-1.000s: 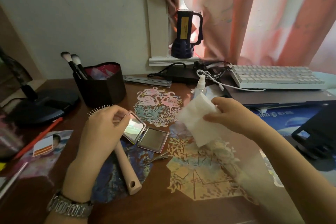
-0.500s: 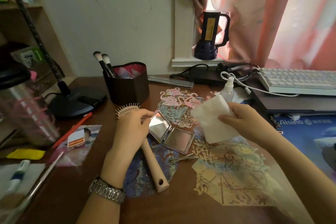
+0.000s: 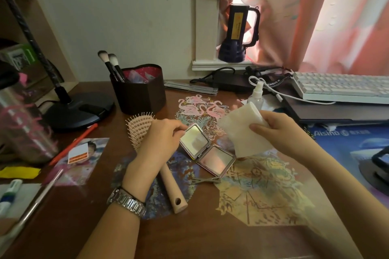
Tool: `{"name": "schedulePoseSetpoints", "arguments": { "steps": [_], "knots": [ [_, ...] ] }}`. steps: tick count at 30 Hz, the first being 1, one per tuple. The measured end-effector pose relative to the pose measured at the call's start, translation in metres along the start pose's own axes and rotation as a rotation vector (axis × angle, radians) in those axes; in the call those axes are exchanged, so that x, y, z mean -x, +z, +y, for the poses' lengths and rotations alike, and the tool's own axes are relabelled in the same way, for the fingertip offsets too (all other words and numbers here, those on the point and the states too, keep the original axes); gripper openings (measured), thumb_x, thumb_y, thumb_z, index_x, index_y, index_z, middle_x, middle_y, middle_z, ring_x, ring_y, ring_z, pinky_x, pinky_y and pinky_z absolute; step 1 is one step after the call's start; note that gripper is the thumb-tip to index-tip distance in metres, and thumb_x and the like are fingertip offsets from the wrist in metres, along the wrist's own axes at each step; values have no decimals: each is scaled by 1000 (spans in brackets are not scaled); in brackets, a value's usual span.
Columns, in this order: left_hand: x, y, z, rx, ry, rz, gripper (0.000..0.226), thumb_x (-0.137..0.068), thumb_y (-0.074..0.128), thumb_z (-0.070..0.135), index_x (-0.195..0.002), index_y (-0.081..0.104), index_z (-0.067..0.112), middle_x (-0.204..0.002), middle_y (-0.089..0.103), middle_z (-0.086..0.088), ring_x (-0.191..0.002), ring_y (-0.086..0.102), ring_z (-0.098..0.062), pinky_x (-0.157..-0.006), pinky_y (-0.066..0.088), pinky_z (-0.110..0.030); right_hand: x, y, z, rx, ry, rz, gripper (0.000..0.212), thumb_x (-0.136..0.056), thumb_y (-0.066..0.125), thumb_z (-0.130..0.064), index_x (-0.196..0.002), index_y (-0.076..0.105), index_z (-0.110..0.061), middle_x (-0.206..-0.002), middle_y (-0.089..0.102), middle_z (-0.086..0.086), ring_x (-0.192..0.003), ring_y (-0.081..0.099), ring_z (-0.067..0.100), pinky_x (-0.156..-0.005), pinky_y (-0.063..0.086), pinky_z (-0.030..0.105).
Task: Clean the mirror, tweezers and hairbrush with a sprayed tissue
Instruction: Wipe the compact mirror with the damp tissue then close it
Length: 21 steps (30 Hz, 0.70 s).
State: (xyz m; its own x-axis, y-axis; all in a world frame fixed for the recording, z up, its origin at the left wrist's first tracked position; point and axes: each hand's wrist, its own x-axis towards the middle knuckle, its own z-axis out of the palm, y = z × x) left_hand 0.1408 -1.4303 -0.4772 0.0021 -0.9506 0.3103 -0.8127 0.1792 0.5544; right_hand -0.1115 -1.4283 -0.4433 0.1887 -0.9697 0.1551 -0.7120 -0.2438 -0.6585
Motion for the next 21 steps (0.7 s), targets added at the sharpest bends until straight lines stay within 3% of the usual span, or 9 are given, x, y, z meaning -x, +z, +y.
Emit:
{"name": "schedulePoseSetpoints", "arguments": {
  "steps": [5, 8, 15, 18, 21],
  "knots": [
    [5, -4, 3, -79, -13, -51, 23, -86, 60, 14, -106, 69, 20, -85, 70, 1, -81, 63, -14, -74, 54, -30, 2, -2, 5, 5, 6, -5, 13, -92, 54, -21, -88, 61, -10, -77, 59, 1, -66, 53, 13, -56, 36, 23],
    [7, -6, 6, -94, 5, -107, 30, -85, 60, 14, -113, 64, 23, -76, 68, 7, -75, 61, -9, -75, 53, -30, 3, -5, 7, 3, 8, 21, 12, -92, 54, -20, -88, 61, -11, -77, 60, 1, -67, 55, 14, -57, 38, 25],
    [13, -6, 9, -119, 45, -317, 39, -81, 68, 29, -119, 58, 29, -75, 65, 15, -80, 58, -5, -79, 52, -35, 7, -9, 9, 40, 7, 55, 16, -92, 54, -20, -88, 62, -7, -74, 61, 4, -61, 54, 13, -53, 36, 22],
    [16, -8, 7, -189, 74, -371, 52, -76, 67, 48, -124, 53, 31, -89, 63, 15, -94, 47, -7, -84, 47, -34, 8, -9, 9, 45, 3, 50, 18, -92, 54, -20, -90, 63, -4, -78, 63, 11, -63, 55, 19, -54, 40, 25],
    [14, -12, 6, -226, 138, -447, 72, -71, 67, 57, -135, 40, 37, -127, 50, 9, -119, 38, -12, -98, 37, -34, 8, -9, 8, 51, 0, 44, 18, -92, 53, -19, -90, 62, -3, -73, 60, 7, -59, 51, 14, -53, 36, 22]
  ]
}}
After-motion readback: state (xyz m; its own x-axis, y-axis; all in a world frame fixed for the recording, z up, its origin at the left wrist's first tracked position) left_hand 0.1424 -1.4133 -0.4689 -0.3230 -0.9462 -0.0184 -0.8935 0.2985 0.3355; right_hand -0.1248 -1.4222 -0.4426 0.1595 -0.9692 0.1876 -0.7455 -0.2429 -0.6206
